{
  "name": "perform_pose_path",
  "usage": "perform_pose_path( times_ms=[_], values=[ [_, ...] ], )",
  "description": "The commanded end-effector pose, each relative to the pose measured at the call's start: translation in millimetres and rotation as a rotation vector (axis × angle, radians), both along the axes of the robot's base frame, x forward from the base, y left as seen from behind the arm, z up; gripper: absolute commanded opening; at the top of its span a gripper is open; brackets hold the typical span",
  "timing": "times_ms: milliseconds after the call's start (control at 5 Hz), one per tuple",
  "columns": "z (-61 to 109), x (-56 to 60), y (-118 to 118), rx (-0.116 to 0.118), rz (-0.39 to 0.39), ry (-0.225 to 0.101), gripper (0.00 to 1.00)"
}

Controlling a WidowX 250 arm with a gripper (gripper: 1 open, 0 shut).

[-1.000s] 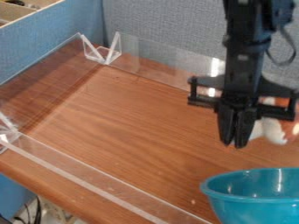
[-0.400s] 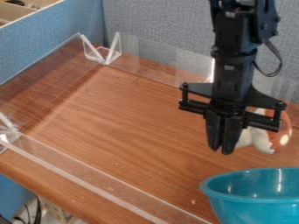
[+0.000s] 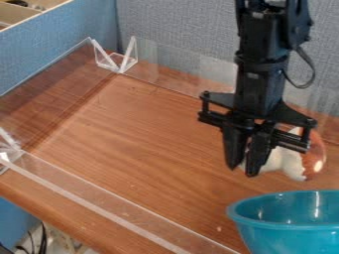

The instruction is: Put the mushroom in the blue bowl

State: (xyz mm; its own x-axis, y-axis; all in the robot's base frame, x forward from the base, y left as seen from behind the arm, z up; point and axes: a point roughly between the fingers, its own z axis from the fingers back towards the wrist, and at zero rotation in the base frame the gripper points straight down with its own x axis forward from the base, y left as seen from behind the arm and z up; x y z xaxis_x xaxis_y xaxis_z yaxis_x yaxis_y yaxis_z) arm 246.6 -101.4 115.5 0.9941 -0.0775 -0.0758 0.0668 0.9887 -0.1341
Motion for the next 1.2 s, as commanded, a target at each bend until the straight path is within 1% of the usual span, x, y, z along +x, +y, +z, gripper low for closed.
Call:
perform_pose_path(
  times_ms=[0,200,600,800,1000],
  values=[
    [16.8,7.8,0,-0.012,-0.021,-0.072,0.0],
    [-0.4,15.7,11,-0.005,-0.067,-0.054,0.0],
    [-39.1,33.7,32,0.015,-0.155,-0.007,0.0],
    [-48.1,36.2,39,0.021,-0.148,0.005,0.0],
    [-53.8,37.2,45,0.019,-0.141,0.009,1.0]
  ],
)
